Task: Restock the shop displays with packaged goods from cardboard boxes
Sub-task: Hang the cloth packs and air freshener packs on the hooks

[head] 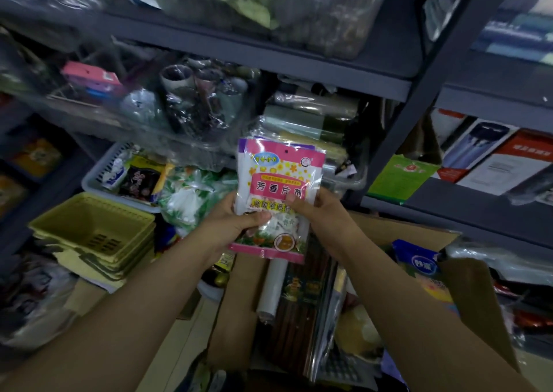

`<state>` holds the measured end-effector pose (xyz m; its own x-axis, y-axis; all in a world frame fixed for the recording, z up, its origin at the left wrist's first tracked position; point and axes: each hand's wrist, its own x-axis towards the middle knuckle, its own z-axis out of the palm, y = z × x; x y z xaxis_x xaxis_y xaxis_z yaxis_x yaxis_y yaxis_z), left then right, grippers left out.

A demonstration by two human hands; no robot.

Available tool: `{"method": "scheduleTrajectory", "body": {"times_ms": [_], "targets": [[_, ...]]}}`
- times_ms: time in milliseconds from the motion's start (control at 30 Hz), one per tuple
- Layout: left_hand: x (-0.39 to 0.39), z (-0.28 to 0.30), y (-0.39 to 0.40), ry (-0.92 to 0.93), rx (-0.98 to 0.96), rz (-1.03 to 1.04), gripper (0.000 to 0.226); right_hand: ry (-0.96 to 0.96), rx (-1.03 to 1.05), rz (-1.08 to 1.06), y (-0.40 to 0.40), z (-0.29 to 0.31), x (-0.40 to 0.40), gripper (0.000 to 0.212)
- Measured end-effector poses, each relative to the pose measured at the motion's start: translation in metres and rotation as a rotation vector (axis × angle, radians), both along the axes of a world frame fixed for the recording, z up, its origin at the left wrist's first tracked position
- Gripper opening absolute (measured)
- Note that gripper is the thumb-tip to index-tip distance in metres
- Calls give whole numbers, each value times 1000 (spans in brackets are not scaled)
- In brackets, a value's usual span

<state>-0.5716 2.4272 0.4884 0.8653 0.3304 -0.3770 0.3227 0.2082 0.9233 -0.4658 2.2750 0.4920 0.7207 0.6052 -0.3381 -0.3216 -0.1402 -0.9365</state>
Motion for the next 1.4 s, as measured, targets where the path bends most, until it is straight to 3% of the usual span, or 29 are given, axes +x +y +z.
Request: {"method": "scheduleTrajectory", "body": {"times_ms": [167,267,367,600,833,1067,1200,1400], "targets": [[-18,21,36,-77,11,149,33,-71,63,68,45,17,-10,44],[-28,35,68,-124,42,202,42,-112,95,126,80,27,-17,40],[-33,52,103,-123,88,208,58,-126,107,93,122,44,-23,35],[-36,92,216,-227,131,103,34,-392,42,88,243,77,-37,33],[-49,129,352,-329,207,64,49,-520,138,13,362,120,-54,31],[-47,169,444,-410,246,149,49,-665,194,-187,452,196,-39,58],[-39,188,470,-460,211,196,49,-782,149,-229,486,248,-18,30],[-23,215,484,-565,150,120,74,-679,158,-150,512,285,-7,29]]}}
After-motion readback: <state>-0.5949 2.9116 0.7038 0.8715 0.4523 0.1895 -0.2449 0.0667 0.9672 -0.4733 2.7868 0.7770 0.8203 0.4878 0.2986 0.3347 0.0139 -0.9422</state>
